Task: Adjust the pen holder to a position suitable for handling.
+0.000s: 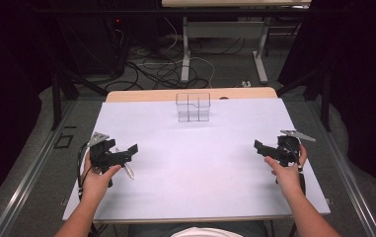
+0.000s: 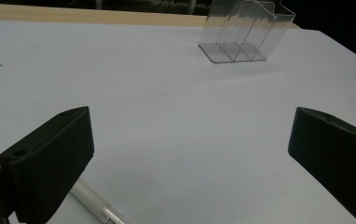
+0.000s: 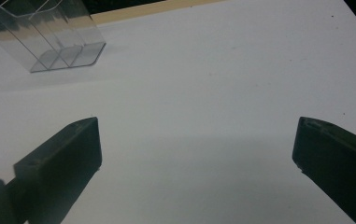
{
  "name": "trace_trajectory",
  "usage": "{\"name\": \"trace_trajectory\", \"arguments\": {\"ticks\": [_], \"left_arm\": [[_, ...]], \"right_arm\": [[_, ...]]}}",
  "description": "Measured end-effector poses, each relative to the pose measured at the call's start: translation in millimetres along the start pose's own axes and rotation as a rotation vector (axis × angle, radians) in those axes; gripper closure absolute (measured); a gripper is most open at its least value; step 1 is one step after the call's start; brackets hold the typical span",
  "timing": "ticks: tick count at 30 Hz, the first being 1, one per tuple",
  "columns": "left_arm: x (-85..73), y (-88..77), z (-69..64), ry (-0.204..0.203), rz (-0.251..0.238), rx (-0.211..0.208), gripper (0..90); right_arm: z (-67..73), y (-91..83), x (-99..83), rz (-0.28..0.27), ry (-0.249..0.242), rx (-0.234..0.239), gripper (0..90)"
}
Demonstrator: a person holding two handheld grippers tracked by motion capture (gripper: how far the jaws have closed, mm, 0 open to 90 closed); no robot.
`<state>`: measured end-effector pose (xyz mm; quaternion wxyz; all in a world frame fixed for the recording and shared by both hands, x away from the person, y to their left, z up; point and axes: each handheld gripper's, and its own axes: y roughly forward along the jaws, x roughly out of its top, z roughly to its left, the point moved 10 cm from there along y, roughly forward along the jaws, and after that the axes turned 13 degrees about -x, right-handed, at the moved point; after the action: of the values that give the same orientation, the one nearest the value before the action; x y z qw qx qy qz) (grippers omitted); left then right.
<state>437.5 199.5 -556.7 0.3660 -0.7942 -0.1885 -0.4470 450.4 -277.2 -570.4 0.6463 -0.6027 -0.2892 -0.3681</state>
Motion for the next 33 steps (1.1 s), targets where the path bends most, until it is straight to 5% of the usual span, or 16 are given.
{"name": "trace_trajectory", "arguments": {"ticks": [5, 15, 19, 28, 33], "left_arm": [[0.5, -1.1, -2.7, 0.011, -0.006, 0.013, 0.7], [-0.6, -3.2, -3.5, 0.007, -0.003, 0.011, 0.7], [-0.5, -3.2, -3.7, 0.007, -0.01, 0.016, 0.7], [-3.1, -0.9, -3.6, 0.01, 0.007, 0.018, 0.7], [-3.2, -0.4, -4.6, 0.012, 0.008, 0.018, 0.7]], "right_arm": [[5.1, -1.9, -0.3, -0.001, -0.034, -0.004, 2.2], [30.3, 1.0, 4.0, -0.025, -0.261, -0.026, 15.1], [41.3, -0.5, 13.2, -0.045, -0.316, -0.023, 18.0], [84.4, -0.6, 52.9, -0.031, -0.287, 0.127, 18.8], [103.3, 1.5, 72.3, -0.032, -0.314, 0.151, 18.4]]}}
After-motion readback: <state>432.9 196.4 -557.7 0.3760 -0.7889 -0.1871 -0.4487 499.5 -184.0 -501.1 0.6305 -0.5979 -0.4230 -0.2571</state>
